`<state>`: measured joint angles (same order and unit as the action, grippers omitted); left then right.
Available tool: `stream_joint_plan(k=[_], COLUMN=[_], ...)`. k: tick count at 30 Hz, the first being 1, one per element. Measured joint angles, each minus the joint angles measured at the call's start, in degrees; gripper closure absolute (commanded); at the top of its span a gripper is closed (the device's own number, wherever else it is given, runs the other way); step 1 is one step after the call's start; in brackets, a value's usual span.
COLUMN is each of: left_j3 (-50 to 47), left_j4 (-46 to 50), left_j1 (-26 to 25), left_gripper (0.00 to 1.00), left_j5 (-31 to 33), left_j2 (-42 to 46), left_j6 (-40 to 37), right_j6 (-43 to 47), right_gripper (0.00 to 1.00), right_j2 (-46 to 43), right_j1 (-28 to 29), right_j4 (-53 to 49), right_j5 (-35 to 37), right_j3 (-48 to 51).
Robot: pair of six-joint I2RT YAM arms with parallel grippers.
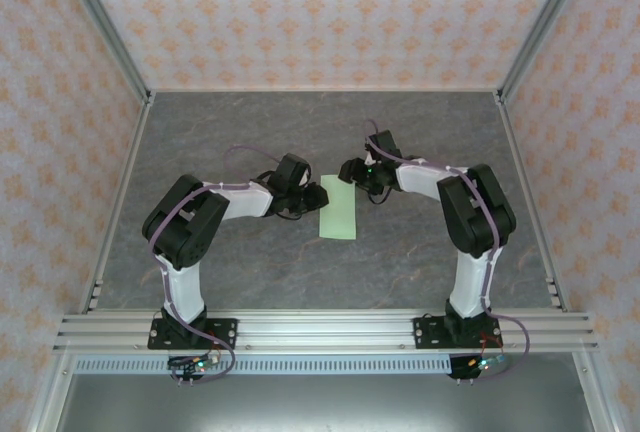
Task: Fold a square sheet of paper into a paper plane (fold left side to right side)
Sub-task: Fold the triangle a second time at the center of the table.
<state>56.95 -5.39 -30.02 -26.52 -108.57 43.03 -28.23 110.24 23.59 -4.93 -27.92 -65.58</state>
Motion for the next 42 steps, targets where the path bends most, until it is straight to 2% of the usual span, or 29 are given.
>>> stream_joint_plan(k=[11,15,21,26,34,39,42], left_j3=[0.00,0.00,-0.15,-1.01,-3.48,-9.53,-13.77], left_j4=[0.00,0.15,1.70,2.45,5.42,5.73,6.19], left_j1=[0.00,0.00,0.00,0.00,0.00,-0.24,-2.10], left_gripper=[0.74,0.73,0.58,0.51,0.48,0.45,0.41], left_j5=[-0.02,0.00,0.28,1.60,4.63,5.09,5.90], left_j2=[0.02,0.15,2.62,8.15,19.47,27.89,33.05], left_j6=[0.00,-0.02,-1.11,-2.47,-6.19,-10.78,-14.69], right_j6=[0.00,0.02,0.83,1.88,3.74,4.15,4.33], right_gripper=[0.48,0.53,0.60,0.68,0.92,0.96,0.96], right_j2=[0.09,0.09,0.09,0.57,1.20,1.20,1.20], right_j1=[0.00,0.00,0.00,0.00,0.00,0.00,0.00], right_j4=[1.07,1.36,1.29,1.03,-0.94,-2.45,-4.59], right_j5=[-2.10,-2.56,-2.56,-2.56,-2.56,-2.73,-3.48], right_j3=[-0.02,0.00,-0.02,-0.33,-1.42,-2.43,-3.69])
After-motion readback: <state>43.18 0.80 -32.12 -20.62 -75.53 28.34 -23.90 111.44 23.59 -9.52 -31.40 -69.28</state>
